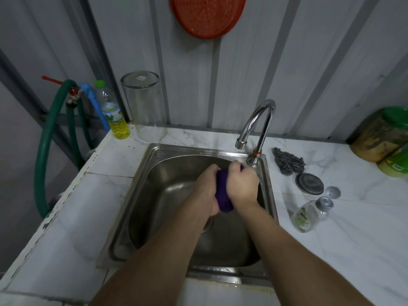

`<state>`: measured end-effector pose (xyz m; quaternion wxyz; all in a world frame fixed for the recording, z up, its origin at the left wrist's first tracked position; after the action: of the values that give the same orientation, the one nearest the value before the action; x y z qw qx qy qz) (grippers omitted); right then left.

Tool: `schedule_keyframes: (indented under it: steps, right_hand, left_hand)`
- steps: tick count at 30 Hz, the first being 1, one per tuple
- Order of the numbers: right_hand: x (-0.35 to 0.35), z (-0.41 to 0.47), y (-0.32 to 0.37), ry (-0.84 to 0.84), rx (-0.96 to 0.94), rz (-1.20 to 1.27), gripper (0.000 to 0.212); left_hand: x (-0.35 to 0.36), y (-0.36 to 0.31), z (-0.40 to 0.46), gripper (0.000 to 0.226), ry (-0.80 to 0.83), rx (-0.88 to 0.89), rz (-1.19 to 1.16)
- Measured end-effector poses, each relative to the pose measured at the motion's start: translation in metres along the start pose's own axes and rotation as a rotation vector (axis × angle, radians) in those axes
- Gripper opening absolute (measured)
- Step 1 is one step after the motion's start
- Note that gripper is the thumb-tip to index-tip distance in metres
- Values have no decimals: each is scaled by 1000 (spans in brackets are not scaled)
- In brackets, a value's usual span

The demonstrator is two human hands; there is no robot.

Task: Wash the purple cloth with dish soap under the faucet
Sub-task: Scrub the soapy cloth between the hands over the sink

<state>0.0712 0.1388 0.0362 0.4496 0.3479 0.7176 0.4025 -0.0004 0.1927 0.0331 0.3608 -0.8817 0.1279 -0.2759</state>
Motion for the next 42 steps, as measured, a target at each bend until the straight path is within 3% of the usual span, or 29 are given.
schedule_keyframes:
  steps: [5, 8, 10, 13, 17, 19, 22, 25, 27, 29, 32, 34, 37, 42]
  right_hand:
    - [-2, 25, -11, 83, 305, 46, 40]
    - [-5, 15, -21, 255, 472, 396, 47]
    - [-12, 12, -22, 367, 542, 624, 47]
    - [-19, 12, -16, 422, 459, 703, 32]
    - [-20, 9, -8, 353, 206, 632, 11]
    - [-19, 2, -7, 350, 115, 536, 26]
    - [-15, -6, -10, 475, 23, 369, 40]
    - [-14, -6, -10, 480, -27, 291, 36]
    - [-18, 2, -9, 290, -20, 296, 29]
    - [-24, 15, -10, 159, -8, 226, 20]
    - [-24, 24, -14, 341, 222, 270, 53]
    - [-23, 26, -14, 382, 264, 391, 41]
    - [-22, 24, -10, 250, 147, 533, 12]
    - [-14, -20, -5, 339, 3, 576, 21]
  left_hand:
    - [-1, -4, 4, 30, -12, 72, 89]
    - [-10, -9, 10, 52, -38, 29, -133]
    - [-19, -12, 16, 55, -71, 48, -217]
    - [-29, -9, 21, 52, -100, 75, -65]
    - [-34, -1, 22, 52, -231, 155, 267]
    - [-24, -1, 19, 55, -128, 200, 158]
    - [-12, -3, 18, 71, 78, 198, 34]
    - [-13, -7, 21, 52, 146, 214, -23]
    - [-15, -8, 21, 39, 164, 207, -82]
    - [-20, -5, 21, 56, 170, 174, -173]
    - [-22, -5, 17, 53, 195, 145, -171]
    - [-22, -6, 18, 44, 176, 145, -159]
    - [-25, 0, 18, 45, 49, 109, -105]
    - [-18, 4, 20, 61, -134, 61, -115]
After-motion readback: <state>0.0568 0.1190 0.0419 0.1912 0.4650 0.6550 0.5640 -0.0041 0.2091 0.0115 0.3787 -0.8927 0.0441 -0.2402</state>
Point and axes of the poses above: each hand's wrist, its own z-axis towards the middle knuckle, its own x-axis out of the palm, y = z × x, the point moved 2 cm from there along z, towards the middle knuckle, and after that the axes turned 10 degrees about x, right-handed, at the moved point
